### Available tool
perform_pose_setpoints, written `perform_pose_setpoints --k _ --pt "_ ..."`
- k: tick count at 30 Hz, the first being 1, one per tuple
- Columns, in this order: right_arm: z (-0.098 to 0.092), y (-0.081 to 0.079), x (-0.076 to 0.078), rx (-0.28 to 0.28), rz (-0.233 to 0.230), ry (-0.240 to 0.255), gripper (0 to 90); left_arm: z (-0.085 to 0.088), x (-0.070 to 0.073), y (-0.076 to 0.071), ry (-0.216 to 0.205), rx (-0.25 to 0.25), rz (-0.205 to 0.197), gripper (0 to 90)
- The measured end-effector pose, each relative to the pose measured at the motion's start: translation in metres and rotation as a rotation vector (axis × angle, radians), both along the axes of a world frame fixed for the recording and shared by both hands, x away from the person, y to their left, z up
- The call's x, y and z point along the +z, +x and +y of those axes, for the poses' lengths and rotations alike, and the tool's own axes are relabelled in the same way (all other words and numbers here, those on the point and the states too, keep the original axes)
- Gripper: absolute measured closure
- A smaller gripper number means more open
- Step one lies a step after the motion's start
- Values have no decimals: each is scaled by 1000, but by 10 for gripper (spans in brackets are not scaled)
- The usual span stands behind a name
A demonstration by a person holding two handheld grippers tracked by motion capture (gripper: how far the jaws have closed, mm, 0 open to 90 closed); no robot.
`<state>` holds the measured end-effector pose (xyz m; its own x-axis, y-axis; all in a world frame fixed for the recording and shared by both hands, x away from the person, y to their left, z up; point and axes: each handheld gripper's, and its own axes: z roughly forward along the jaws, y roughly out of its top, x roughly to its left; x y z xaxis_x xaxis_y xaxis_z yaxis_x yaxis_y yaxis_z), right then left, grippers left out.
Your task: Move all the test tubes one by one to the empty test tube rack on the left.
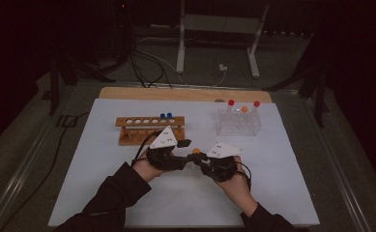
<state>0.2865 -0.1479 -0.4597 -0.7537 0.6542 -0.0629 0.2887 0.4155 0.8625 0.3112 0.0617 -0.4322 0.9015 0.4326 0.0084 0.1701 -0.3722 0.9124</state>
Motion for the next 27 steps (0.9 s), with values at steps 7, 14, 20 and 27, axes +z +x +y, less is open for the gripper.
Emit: perform_pose_setpoints --k 7,14,20,27 --pt "1 -1 0 7 -2 -1 753 -8 -4 2 38 -6 -11 583" --pt "0 0 -1 2 0 -4 753 -10 -6 2 54 -32 -7 711" --pt "-1 0 -1 9 -9 21 742 -8 -2 2 49 -28 -7 718" --pt "-2 -2 2 -5 -29 49 558 0 0 0 68 5 -33 719"
